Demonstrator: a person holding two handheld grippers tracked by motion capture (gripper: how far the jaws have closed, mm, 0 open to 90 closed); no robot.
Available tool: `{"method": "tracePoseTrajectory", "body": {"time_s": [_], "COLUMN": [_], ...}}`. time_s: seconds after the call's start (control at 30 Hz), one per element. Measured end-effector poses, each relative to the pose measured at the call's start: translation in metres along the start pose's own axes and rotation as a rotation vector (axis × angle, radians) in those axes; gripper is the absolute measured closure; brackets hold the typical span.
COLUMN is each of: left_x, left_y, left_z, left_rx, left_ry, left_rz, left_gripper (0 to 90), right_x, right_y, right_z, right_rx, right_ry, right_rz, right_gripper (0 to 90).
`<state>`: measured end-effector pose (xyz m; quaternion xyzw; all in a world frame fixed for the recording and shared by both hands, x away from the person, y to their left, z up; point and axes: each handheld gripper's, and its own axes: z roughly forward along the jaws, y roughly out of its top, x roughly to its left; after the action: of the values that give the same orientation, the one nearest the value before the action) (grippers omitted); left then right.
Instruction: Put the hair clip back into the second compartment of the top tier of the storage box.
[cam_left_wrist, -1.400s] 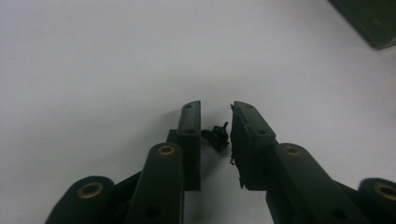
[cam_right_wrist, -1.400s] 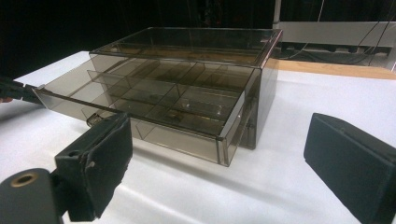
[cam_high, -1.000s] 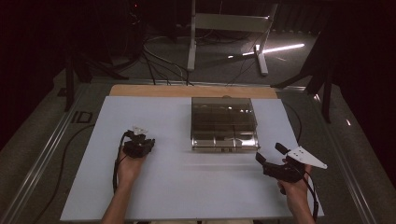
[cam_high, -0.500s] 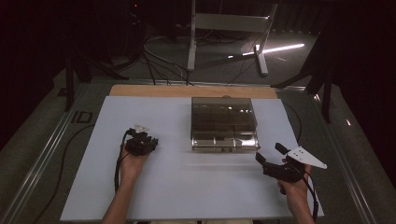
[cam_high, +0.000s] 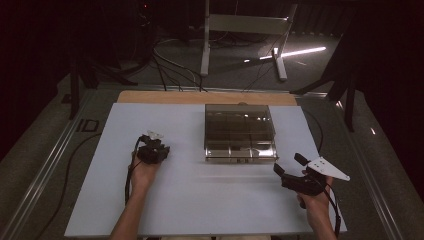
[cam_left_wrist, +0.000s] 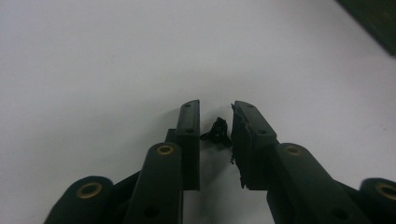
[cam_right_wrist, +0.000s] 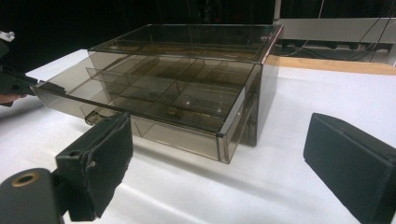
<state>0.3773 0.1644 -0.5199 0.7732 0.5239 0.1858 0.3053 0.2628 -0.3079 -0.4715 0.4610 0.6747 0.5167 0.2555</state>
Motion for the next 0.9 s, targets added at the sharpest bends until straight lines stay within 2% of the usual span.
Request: {"method": "tracePoseTrajectory", "body": {"time_s": [0.23,0.53,0.9], "left_x": [-0.0026,-0.0026,-0.0048], "left_y": [0.0022,0.0021,0.0018], "left_z": [-0.0003,-0.0017,-0.0057], "left_rx": [0.017,0.022,0.012], "left_ry": [0.01,0.005,-0.026], "left_rz": [0.031,0.03,0.027], "left_gripper": [77.4,77.7,77.7], "right_x": [0.0001,-0.0009,-0.0009], "right_y": [-0.0001,0.0001,0.0002], "right_z": [0.0001,-0.0006,-0.0006], "right_rx": [0.0,-0.004,-0.006], "right_ry": [-0.002,-0.005,-0.004], "right_rz": [0.001,0.003,0.002], "right_gripper": [8.5,8.5,8.5]}}
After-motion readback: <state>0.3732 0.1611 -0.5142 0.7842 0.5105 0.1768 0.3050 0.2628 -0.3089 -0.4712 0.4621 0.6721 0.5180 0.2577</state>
